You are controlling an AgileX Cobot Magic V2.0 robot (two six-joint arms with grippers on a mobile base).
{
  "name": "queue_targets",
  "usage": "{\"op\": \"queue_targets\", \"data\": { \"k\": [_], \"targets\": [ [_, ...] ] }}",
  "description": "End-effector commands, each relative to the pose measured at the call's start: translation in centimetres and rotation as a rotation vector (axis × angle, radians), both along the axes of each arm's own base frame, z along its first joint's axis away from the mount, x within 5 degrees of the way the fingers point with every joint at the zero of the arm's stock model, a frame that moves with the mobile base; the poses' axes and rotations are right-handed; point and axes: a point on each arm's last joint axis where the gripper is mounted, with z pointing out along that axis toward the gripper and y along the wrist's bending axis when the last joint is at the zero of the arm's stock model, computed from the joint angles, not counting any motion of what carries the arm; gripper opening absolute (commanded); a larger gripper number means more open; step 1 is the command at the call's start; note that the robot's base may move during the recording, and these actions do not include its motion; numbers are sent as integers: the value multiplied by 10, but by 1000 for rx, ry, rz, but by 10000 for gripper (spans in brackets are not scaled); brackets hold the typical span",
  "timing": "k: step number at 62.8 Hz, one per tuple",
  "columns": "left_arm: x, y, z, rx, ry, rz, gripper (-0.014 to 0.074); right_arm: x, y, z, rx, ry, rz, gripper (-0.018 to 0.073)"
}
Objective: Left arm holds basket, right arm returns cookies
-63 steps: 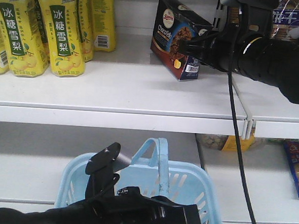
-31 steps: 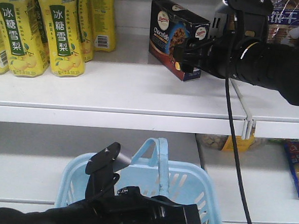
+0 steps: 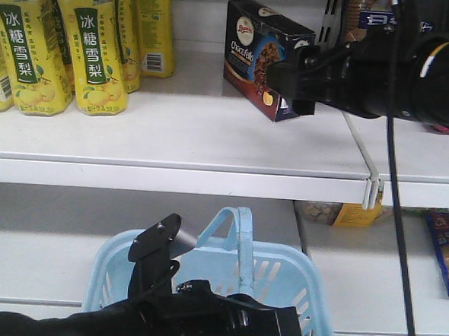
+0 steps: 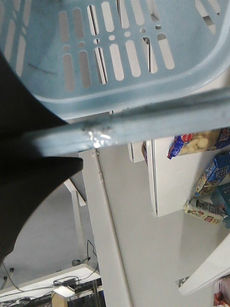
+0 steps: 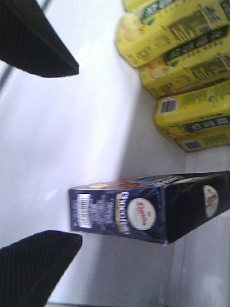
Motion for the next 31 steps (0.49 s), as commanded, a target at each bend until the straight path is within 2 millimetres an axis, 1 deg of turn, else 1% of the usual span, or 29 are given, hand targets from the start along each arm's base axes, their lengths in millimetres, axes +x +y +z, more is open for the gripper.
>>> {"op": "queue_targets", "data": {
  "k": [1,8,13,18,31],
  "targets": [
    [1,3,24,-71,-63,25,-6,-26,-14,31,15,-93,7,598],
    [1,3,24,-71,-63,25,-6,-48,-24,41,7,-97,14,568],
    [1,3,24,-71,-63,25,-6,-68,-33,49,-2,-100,22,549],
    [1,3,24,-71,-63,25,-6,-85,-42,53,-21,-89,31,533],
    [1,3,24,-71,-63,25,-6,-128,-62,67,-38,-147,46,527]
  ]
}}
